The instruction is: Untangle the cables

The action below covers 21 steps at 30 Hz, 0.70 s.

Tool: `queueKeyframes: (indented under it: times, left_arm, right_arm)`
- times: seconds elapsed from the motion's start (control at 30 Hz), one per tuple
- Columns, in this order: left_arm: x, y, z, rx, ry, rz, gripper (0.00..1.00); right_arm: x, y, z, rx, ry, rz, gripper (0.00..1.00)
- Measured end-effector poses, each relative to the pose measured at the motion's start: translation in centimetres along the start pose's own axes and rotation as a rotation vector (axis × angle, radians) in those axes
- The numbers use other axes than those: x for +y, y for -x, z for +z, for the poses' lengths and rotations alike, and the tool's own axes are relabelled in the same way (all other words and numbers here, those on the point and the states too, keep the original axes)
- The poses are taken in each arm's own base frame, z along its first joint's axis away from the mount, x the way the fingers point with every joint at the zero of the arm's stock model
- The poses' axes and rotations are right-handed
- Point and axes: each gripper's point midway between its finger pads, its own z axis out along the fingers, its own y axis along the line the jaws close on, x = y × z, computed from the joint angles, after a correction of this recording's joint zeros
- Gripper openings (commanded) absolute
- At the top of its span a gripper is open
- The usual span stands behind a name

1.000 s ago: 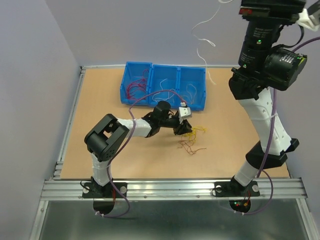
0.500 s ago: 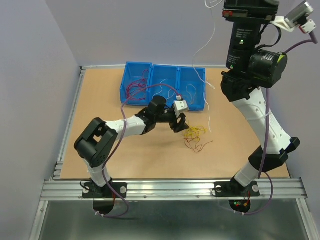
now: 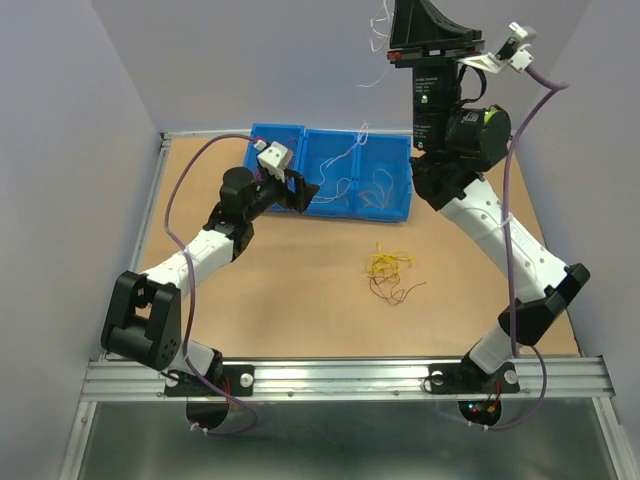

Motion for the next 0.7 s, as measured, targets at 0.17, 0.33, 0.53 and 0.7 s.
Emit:
queueKeyframes:
  times: [0.17,0.33,0.53,0.7]
  left_arm:
    - [4.2,0.9,-2.0,-0.051,0.251,-0.073,0.89]
    - [7.8,3.3,-4.4,-0.159,0.496,-0.131,0.89]
    - [10.7,4.0,-6.7,-0.229,0.679,-0.184,0.89]
    - [11.4,3.9,-7.3,-0.241,0.726,-0.197,0.89]
  right_arm:
    - [-1.6,-4.7,-0.5,0.053,-0.017,-0.057,0.00]
    - [-4.6,-12.5,-2.2,0.166,-0.058,-0.127,0.01]
    - [-7.4,-19.9,-4.8,0.290,-0.087,-0.181,0.01]
    - [-9.2,-23.4,-6.5,0.344,-0.113,-0.212,0.01]
